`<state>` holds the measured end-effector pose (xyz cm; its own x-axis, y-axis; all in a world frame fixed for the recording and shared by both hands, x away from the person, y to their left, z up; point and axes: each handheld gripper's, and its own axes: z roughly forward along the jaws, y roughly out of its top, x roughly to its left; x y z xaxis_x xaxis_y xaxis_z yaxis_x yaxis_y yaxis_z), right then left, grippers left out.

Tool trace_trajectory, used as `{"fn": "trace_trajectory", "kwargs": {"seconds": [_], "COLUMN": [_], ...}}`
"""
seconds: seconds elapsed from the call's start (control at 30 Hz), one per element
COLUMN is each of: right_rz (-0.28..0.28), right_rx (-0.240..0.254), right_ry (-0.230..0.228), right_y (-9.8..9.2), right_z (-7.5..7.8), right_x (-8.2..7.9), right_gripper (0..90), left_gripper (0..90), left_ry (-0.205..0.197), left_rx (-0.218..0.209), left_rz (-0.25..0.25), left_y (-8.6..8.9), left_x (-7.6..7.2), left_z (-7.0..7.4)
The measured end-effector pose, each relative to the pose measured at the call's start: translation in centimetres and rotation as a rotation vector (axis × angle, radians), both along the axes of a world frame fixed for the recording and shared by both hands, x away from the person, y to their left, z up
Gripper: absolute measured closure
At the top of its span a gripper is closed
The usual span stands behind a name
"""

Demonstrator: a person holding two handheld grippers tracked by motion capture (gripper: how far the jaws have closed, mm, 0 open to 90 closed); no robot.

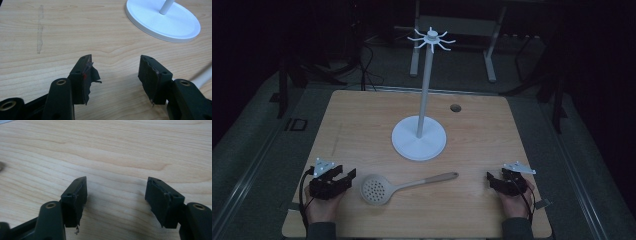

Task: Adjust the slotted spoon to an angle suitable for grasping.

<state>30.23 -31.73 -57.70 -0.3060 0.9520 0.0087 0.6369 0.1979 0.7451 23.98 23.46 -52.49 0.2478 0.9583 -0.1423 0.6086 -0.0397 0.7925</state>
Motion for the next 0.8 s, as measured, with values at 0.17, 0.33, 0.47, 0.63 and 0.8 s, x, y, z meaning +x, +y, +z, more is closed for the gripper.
{"fn": "trace_trajectory", "kwargs": {"seconds": [0.17,0.33,0.47,0.63,0.8], "right_rz": [0.015,0.014,0.026,0.030,0.025], "right_rx": [-0.004,0.012,0.007,0.000,-0.002], "right_ry": [-0.004,-0.005,-0.018,-0.033,-0.037], "right_y": [0.1,0.0,0.1,0.2,0.2], "right_z": [0.0,0.0,0.1,0.1,0.1], "right_x": [0.0,0.0,0.0,-0.1,-0.1], "right_gripper": [37.3,41.0,42.4,41.2,40.3], "left_gripper": [45.6,46.0,46.3,46.3,46.3], "left_ry": [-0.001,-0.008,-0.011,-0.013,-0.022], "left_rx": [0.009,0.020,0.029,0.040,0.046], "left_rz": [-0.010,-0.025,-0.037,-0.051,-0.060], "left_y": [-0.4,-1.0,-1.4,-1.9,-2.3], "left_x": [0.0,0.0,0.3,0.5,0.8], "left_z": [0.3,0.7,1.3,1.9,2.6]}}
